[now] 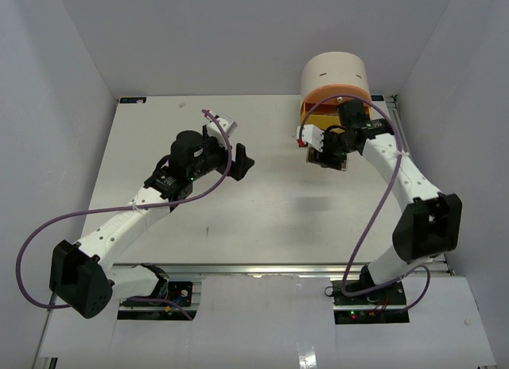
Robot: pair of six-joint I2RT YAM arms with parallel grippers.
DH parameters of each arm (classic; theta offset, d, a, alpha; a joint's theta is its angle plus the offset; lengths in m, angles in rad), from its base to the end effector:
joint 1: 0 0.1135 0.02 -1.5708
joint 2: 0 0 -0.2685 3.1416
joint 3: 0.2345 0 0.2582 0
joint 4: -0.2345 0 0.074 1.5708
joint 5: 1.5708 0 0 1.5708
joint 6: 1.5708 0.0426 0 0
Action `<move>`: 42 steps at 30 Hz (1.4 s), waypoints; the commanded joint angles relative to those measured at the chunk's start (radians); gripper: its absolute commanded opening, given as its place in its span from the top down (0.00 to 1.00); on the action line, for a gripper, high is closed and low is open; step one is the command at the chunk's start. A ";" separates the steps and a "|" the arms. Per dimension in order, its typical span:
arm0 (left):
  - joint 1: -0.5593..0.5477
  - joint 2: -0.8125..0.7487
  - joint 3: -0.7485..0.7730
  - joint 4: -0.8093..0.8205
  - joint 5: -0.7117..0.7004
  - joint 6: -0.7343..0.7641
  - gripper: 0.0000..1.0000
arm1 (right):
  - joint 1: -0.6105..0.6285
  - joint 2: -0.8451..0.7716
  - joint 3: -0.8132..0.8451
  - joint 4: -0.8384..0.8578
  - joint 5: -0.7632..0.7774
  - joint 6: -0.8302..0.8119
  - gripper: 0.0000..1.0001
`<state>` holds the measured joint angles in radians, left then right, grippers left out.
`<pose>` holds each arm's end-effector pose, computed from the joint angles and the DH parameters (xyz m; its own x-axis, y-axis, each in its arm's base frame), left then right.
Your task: Organize the makeup
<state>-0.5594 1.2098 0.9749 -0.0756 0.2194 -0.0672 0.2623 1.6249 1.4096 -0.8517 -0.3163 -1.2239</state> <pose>0.2438 -0.1636 0.3293 -0.3049 0.1136 -0.9456 0.6747 0.7265 -0.1303 0.3326 0.1030 0.2863 0.0806 -0.9038 -0.4203 -0.9285 0.0853 -0.3614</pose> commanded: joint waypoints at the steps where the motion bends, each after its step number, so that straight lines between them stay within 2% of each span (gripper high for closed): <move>1: 0.006 -0.033 -0.004 0.008 -0.003 0.005 0.02 | 0.133 -0.181 -0.020 0.223 0.098 0.223 0.79; 6: 0.007 -0.027 -0.005 0.010 -0.003 0.003 0.02 | 0.190 -0.215 -0.084 0.551 0.301 0.308 0.78; 8: 0.007 -0.027 -0.007 0.010 -0.006 0.004 0.02 | 0.192 -0.204 -0.096 0.659 0.371 0.337 0.82; 11: 0.009 -0.032 -0.008 0.011 -0.011 0.006 0.02 | 0.199 -0.181 -0.138 0.937 0.441 0.337 0.87; 14: 0.009 -0.033 -0.008 0.010 -0.014 0.007 0.02 | 0.207 -0.136 -0.186 1.110 0.549 0.303 0.89; 16: 0.009 -0.035 -0.008 0.010 -0.019 0.011 0.02 | 0.212 -0.083 -0.216 1.348 0.681 0.283 0.91; 21: 0.010 -0.033 -0.007 0.009 -0.016 0.012 0.02 | 0.220 -0.032 -0.288 1.638 0.725 0.178 0.92; 25: 0.012 -0.024 -0.008 0.009 -0.013 0.012 0.02 | 0.219 0.014 -0.334 1.793 0.724 0.135 0.91; 29: 0.013 -0.020 -0.007 0.008 -0.018 0.015 0.02 | 0.211 0.053 -0.342 1.846 0.663 0.146 0.90; 33: 0.015 -0.016 -0.007 0.007 -0.025 0.017 0.02 | 0.186 0.095 -0.302 1.813 0.641 0.210 0.90; 42: 0.018 -0.013 -0.005 0.007 -0.013 0.015 0.02 | 0.113 0.135 -0.209 1.580 0.515 0.401 0.85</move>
<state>-0.5483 1.2098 0.9745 -0.0753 0.1997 -0.0599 0.4066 1.7587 1.1134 0.7675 0.2657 -0.9455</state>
